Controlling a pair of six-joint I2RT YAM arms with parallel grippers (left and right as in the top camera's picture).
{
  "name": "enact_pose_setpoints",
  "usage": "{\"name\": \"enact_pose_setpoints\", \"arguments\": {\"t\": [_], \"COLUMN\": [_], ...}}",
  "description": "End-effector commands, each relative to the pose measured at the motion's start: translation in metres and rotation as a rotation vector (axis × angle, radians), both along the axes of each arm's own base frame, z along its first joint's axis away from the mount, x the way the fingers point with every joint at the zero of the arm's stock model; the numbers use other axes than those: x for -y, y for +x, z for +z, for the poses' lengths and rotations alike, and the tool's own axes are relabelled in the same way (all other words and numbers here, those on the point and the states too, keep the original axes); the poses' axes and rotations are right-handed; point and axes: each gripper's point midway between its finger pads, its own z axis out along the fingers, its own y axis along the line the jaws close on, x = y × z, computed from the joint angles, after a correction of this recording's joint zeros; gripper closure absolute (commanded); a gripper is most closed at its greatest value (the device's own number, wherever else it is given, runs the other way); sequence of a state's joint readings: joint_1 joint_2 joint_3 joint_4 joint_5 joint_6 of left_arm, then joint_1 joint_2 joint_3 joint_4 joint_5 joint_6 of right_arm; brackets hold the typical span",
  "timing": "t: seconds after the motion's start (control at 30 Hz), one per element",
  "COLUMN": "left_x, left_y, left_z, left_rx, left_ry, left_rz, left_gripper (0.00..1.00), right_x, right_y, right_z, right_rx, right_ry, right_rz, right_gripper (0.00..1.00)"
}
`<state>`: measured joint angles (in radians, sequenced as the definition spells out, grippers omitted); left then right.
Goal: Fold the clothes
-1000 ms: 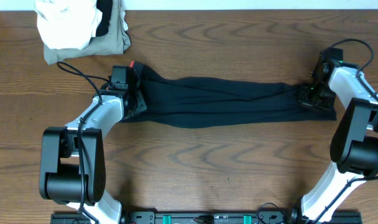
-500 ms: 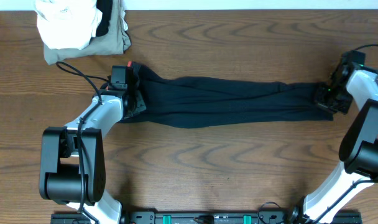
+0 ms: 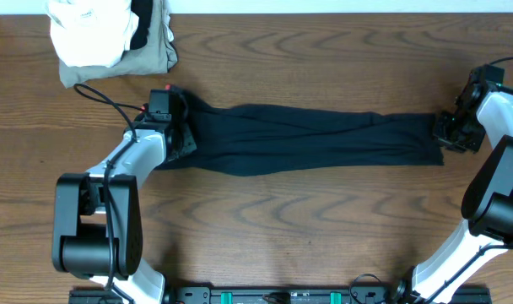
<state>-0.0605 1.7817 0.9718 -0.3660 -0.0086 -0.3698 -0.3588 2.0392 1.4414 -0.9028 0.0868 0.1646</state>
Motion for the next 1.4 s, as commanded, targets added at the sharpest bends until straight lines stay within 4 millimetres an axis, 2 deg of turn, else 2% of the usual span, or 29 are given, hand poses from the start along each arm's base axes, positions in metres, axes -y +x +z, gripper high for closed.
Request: {"name": "enact_pose_setpoints", "arguments": {"t": [0.0, 0.07, 0.13, 0.2, 0.27, 0.37, 0.43, 0.6, 0.87, 0.93, 1.07, 1.37], "left_x": [-0.011, -0.011, -0.011, -0.011, -0.009, -0.009, -0.009, -0.009, -0.008, -0.004, 0.007, 0.012], "left_y": [-0.008, -0.009, -0.009, -0.01, -0.01, -0.01, -0.01, -0.01, -0.009, -0.009, -0.007, -0.005], "left_z": [0.011, 0.023, 0.031, 0.037, 0.039, 0.039, 0.039, 0.039, 0.04, 0.04, 0.04, 0.041], "left_rx": [0.007, 0.027, 0.042, 0.054, 0.059, 0.059, 0.059, 0.059, 0.063, 0.063, 0.07, 0.079], "left_ry": [0.032, 0.031, 0.03, 0.027, 0.018, 0.018, 0.018, 0.018, 0.015, -0.01, -0.059, -0.084], "left_rz": [0.031, 0.031, 0.032, 0.031, 0.028, 0.029, 0.029, 0.029, 0.028, 0.019, -0.025, -0.044], "left_gripper": [0.66, 0.65, 0.61, 0.53, 0.42, 0.19, 0.09, 0.07, 0.06, 0.06, 0.06, 0.06], "right_x": [0.007, 0.007, 0.006, 0.0, -0.008, -0.023, -0.024, -0.024, -0.025, -0.027, -0.041, -0.015], "right_y": [0.01, 0.012, 0.013, 0.015, 0.018, 0.024, 0.024, 0.031, 0.03, 0.03, 0.034, 0.031], "right_z": [0.022, 0.027, 0.028, 0.027, 0.027, 0.027, 0.026, 0.027, 0.022, 0.019, 0.02, 0.026], "right_rx": [0.045, 0.058, 0.063, 0.073, 0.089, 0.119, 0.122, 0.148, 0.146, 0.146, 0.198, 0.284], "right_ry": [-0.032, -0.033, -0.025, 0.006, 0.047, 0.128, 0.129, 0.126, 0.127, 0.144, 0.238, 0.297], "right_rz": [0.001, -0.001, 0.001, 0.024, 0.049, 0.156, 0.177, 0.237, 0.255, 0.277, 0.358, 0.34], "right_gripper": [0.49, 0.33, 0.29, 0.28, 0.23, 0.15, 0.14, 0.07, 0.04, 0.04, 0.13, 0.09]}}
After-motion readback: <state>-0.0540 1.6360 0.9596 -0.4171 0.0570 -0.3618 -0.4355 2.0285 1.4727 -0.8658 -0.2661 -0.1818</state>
